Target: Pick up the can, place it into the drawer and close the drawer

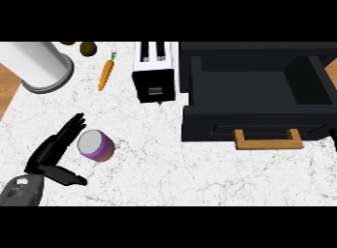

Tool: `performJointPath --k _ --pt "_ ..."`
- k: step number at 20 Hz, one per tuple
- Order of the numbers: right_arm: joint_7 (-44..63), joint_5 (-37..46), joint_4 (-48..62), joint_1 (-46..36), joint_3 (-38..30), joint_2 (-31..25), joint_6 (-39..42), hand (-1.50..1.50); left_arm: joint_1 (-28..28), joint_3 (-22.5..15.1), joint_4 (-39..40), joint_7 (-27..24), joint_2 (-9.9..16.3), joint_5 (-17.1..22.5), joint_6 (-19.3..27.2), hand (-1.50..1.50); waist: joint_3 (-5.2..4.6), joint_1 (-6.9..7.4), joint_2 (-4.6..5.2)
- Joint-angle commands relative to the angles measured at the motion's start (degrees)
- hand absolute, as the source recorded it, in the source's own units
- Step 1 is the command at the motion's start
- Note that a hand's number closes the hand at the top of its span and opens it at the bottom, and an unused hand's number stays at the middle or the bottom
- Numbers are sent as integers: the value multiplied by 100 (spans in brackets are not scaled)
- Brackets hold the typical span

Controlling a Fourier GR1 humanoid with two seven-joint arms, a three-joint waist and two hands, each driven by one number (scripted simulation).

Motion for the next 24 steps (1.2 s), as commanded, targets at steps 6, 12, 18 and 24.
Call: performJointPath --k 6,12,18,24 --pt "124 -174 -369 150 -93 -46 166 -150 -955 70 1278 -423 48 -140 103 -150 -3 -54 11" --pt "-209 -16 130 82 -100 69 132 -150 -840 -139 1346 -660 -284 -303 472 -150 0 -16 6" --pt "-233 -113 -150 354 -113 145 254 -150 -1191 -123 1451 -387 -522 -228 630 -150 -2 -46 12" --pt "232 -71 -502 281 28 142 199 -150 -1019 -247 928 -194 -525 -163 430 -150 2 2 -6"
